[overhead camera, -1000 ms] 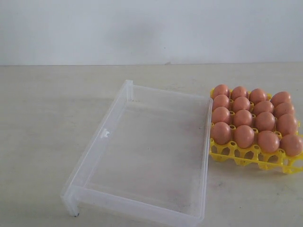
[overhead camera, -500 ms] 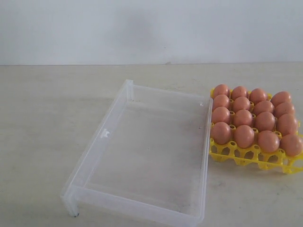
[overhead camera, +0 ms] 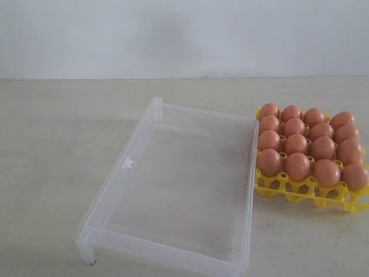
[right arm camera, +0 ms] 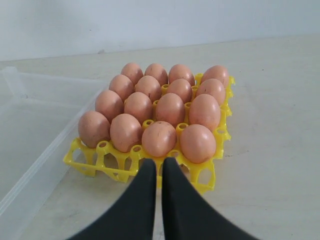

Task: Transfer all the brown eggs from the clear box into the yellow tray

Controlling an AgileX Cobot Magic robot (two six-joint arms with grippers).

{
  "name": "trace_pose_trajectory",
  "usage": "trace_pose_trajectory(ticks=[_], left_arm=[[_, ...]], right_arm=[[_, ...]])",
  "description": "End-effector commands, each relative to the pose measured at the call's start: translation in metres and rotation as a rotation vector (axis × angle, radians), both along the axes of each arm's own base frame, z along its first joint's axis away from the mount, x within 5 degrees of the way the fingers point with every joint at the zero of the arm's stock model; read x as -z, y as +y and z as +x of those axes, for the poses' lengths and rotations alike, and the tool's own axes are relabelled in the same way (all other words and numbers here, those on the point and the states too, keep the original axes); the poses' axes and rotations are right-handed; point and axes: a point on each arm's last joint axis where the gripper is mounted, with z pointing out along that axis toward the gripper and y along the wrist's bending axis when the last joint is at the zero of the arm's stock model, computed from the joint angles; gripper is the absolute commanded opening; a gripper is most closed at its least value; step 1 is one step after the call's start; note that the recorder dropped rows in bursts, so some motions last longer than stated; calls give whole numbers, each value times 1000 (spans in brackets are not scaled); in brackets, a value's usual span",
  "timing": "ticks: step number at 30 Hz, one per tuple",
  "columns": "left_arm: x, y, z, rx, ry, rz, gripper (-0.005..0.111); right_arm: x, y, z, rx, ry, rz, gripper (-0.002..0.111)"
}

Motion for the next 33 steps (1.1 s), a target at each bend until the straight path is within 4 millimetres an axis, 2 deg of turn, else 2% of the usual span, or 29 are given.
trace_pose_trajectory(ticks=[1, 33], left_arm=[[0, 0, 0, 3, -4, -1, 4], [0, 0, 0, 3, -4, -1, 4]], right_arm=[[1, 0, 0, -5, -4, -13, 0], [1, 0, 0, -2, -5, 0, 0]])
